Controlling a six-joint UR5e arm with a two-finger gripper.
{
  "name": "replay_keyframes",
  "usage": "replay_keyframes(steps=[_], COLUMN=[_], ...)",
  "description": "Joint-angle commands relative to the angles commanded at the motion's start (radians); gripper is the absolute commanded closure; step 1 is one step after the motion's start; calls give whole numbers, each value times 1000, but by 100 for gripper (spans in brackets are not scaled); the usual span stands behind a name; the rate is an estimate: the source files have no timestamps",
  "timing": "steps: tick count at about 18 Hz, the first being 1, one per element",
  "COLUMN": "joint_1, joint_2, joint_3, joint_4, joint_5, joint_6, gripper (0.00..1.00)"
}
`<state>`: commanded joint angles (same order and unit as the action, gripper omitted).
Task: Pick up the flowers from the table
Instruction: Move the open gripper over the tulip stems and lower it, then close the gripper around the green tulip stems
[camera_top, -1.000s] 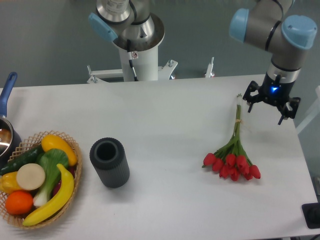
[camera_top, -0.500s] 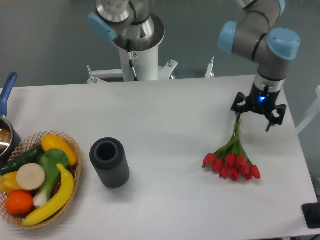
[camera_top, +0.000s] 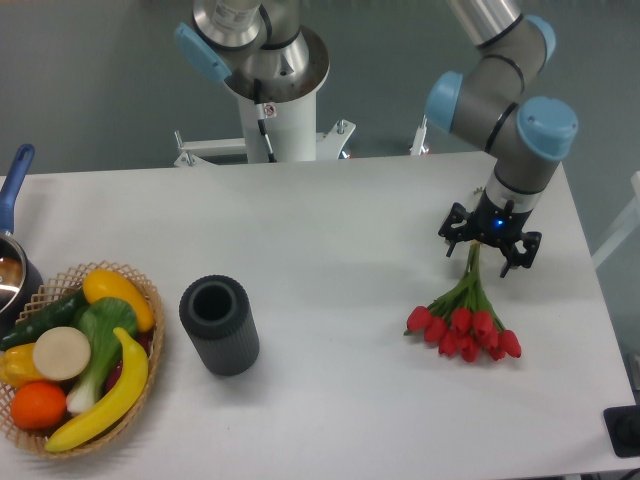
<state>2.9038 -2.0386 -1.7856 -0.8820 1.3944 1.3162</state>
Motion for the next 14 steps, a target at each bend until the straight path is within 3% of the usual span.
replay_keyframes(steps=[6,9,13,14], joint_1=[5,-1,-2,-2], joint_2=[-18,-20,-19,-19], joint_3=[12,12,12,12], joint_4=[0,-3,-9,-11], joint_5=[14,41,41,41], joint_6=[2,2,2,2], gripper=[6,33,52,53])
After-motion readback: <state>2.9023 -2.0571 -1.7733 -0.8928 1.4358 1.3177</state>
